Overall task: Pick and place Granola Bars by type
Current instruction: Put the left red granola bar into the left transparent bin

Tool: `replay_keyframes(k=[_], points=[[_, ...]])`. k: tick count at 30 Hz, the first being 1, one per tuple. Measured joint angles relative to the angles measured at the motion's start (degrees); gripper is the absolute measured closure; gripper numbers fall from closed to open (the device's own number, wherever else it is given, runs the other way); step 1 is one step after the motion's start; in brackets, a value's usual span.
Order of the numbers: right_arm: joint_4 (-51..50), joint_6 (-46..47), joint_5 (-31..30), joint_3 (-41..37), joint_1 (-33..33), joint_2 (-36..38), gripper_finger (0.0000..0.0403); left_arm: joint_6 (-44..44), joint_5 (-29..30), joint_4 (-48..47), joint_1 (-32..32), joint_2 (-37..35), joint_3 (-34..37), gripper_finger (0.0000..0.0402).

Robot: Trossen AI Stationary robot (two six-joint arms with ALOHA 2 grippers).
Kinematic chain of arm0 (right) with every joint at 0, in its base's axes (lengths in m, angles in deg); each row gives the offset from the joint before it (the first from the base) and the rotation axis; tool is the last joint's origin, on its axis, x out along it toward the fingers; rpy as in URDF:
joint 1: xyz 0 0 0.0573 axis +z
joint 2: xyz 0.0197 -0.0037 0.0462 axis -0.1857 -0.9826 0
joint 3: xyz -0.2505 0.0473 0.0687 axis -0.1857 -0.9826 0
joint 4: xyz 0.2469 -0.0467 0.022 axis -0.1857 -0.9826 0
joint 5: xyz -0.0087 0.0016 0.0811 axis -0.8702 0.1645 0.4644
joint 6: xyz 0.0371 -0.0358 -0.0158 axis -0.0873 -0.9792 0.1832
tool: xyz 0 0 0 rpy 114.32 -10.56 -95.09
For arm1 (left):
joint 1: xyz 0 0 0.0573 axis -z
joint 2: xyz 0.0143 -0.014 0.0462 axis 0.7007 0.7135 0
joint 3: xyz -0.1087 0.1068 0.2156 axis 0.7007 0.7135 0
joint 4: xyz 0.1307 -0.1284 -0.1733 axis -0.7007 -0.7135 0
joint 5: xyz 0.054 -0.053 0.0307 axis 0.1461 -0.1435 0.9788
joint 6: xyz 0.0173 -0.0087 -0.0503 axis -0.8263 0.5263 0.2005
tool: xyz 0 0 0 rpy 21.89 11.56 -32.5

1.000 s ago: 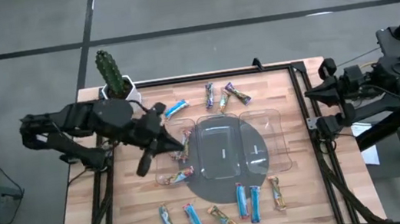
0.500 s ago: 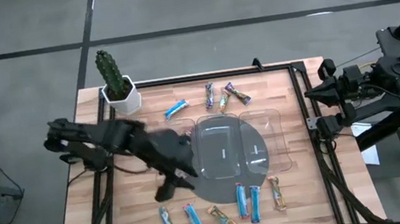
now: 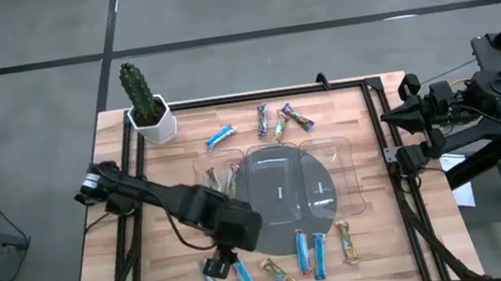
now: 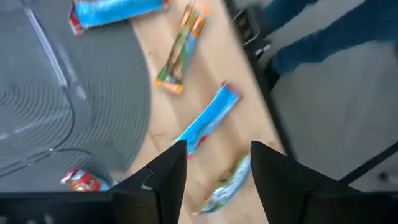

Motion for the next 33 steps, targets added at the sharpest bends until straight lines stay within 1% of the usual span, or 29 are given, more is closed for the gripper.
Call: replay_keyframes(k=[7,11,15,20,24,30,33], points=[[0.0,0.0,-0.2,0.0,0.0,0.0,0.0394,0.3,0.7,0.6,-0.1,4.1,0.0,0.0243],[0.0,0.0,-0.2,0.0,0.0,0.0,0.0394,4.6,0.9,1.4,-0.9,6.4,0.2,0.0243],[0.0,0.0,-0.2,0.0,0.0,0.0,0.0394,5.7,0.8,1.2,-1.1,8.6,0.2,0.0243],[0.0,-0.2,-0.2,0.0,0.0,0.0,0.0394,2.7,-0.3,1.5,-0.7,10.8,0.2,0.0243],[0.0,-0.1,-0.2,0.0,0.0,0.0,0.0394,-1.3,0.0,1.4,0.3,11.7,0.2,0.0237],[0.0,-0.2,-0.2,0.0,0.0,0.0,0.0394,-5.1,1.4,2.0,2.4,11.7,0.1,0.0206],[-0.1,0.0,-0.2,0.0,0.0,0.0,0.0394,-7.0,4.5,2.2,3.6,11.7,0.1,0.0184]])
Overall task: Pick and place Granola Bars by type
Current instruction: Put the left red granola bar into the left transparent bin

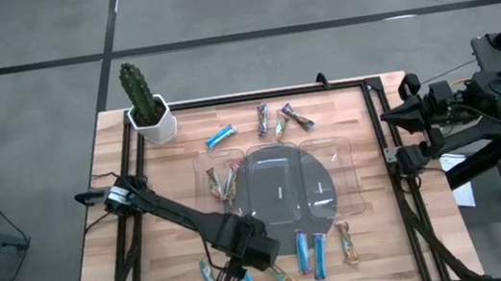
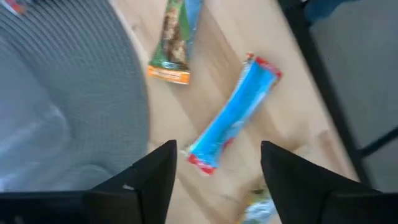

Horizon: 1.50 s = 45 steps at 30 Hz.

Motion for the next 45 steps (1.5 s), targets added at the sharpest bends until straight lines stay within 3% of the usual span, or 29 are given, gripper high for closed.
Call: replay_keyframes(k=[8,31,45], points=[[0.0,0.0,0.0,0.0,0.0,0.0,0.0394,-9.2,9.2,5.9,3.7,0.0,2.6,0.0157],[-0.1,0.9,-0.1,0.0,0.0,0.0,0.0394,-15.7,10.3,20.3,7.2,0.0,20.5,0.0156],[-0.2,0.9,-0.1,-0.6,0.0,0.0,0.0394,-17.6,9.9,23.1,7.2,-0.2,25.0,0.0161]])
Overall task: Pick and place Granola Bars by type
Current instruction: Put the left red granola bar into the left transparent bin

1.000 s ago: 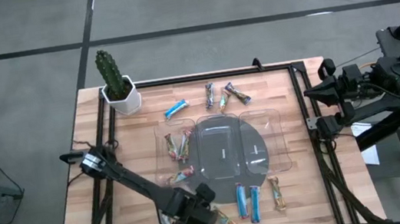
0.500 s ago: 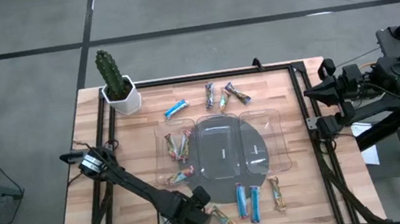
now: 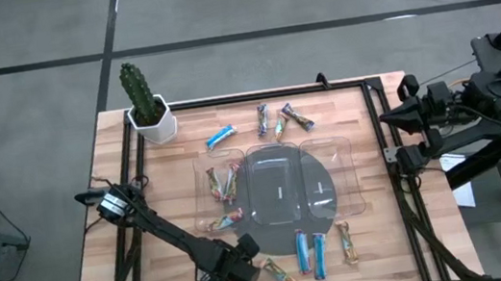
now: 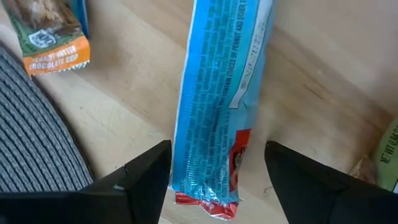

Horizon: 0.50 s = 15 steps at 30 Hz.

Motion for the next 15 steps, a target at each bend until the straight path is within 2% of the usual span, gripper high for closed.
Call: replay_keyframes(k=[3,10,15], points=[[-0.2,0.0,0.0,-0.1,0.0,0.0,0.0394,-0.6,-0.1,0.1,0.0,0.0,-0.1,0.0182],[-0.2,0.0,-1.5,-0.1,0.0,0.0,0.0394,-0.3,0.0,1.4,0.0,0.2,-1.1,0.0265],[-0.4,0.0,-1.5,-0.1,0.0,0.0,0.0394,0.4,0.3,1.3,-0.2,0.3,-2.6,0.0298]])
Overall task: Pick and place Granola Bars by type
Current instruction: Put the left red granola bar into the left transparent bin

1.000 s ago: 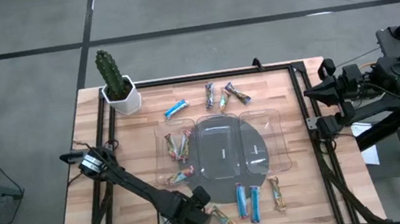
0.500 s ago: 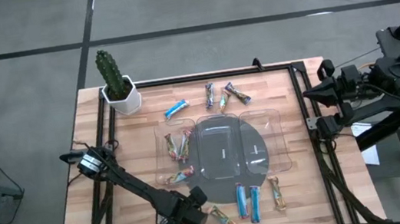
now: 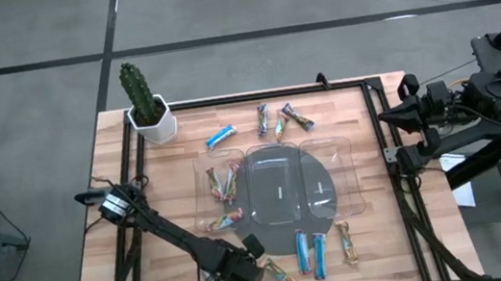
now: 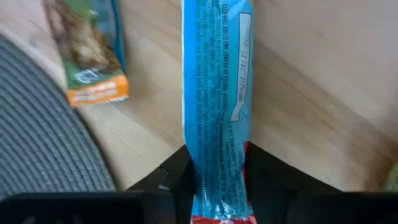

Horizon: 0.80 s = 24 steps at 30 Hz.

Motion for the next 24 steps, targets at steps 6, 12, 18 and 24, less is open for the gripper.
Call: replay_keyframes(k=[6,12,18,24], points=[[-1.2,0.0,0.0,0.0,0.0,0.0,0.0394,1.1,-0.1,-0.9,-0.3,0.0,-1.4,0.0312],[-1.3,0.0,0.0,0.0,0.0,0.0,0.0394,1.1,0.1,-6.0,-0.3,0.0,-5.1,0.0312],[-1.5,0.0,0.0,0.0,0.0,0.0,0.0394,1.5,0.7,-13.8,-0.6,-0.1,-11.5,0.0312],[-1.5,0.0,0.0,0.0,0.0,0.0,0.0394,3.1,3.8,-22.1,-2.2,-0.2,-19.4,0.0312]])
